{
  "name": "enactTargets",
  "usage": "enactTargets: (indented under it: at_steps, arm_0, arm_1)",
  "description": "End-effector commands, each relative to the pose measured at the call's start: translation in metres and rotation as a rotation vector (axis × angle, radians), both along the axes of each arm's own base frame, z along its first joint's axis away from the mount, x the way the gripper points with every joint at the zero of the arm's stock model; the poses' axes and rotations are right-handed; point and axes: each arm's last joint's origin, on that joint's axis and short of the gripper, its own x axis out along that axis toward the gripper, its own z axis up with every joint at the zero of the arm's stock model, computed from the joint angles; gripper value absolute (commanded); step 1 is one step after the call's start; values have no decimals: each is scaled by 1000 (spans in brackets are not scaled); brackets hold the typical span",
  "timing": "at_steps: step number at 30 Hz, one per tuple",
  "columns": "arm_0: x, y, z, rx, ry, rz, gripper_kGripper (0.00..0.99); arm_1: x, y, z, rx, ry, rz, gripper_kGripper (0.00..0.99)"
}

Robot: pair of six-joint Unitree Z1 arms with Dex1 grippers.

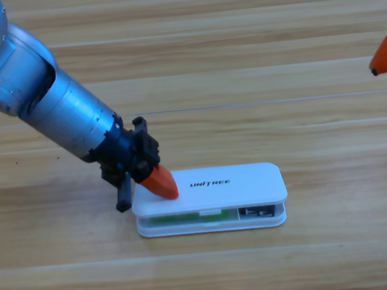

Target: Clean up eraser and pencils

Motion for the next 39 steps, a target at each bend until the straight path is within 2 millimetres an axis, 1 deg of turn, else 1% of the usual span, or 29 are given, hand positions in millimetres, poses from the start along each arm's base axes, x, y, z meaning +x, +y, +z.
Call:
enactTargets:
  at_steps: [1, 12, 19, 39]
  arm_0:
    - [-10, -4, -16, 32, 26, -15, 0]
    - [-14, -2, -25, 37, 32, -14, 0]
    - [-13, -2, -27, 39, 35, -14, 0]
    - [-14, -2, -43, 48, 43, -15, 0]
  arm_1:
    - [11, 9, -11, -22, 36, -14, 989]
    - [11, 10, -12, -22, 38, -10, 989]
    - [11, 9, -12, -22, 38, -12, 989]
    - [10, 10, -13, -23, 44, -5, 989]
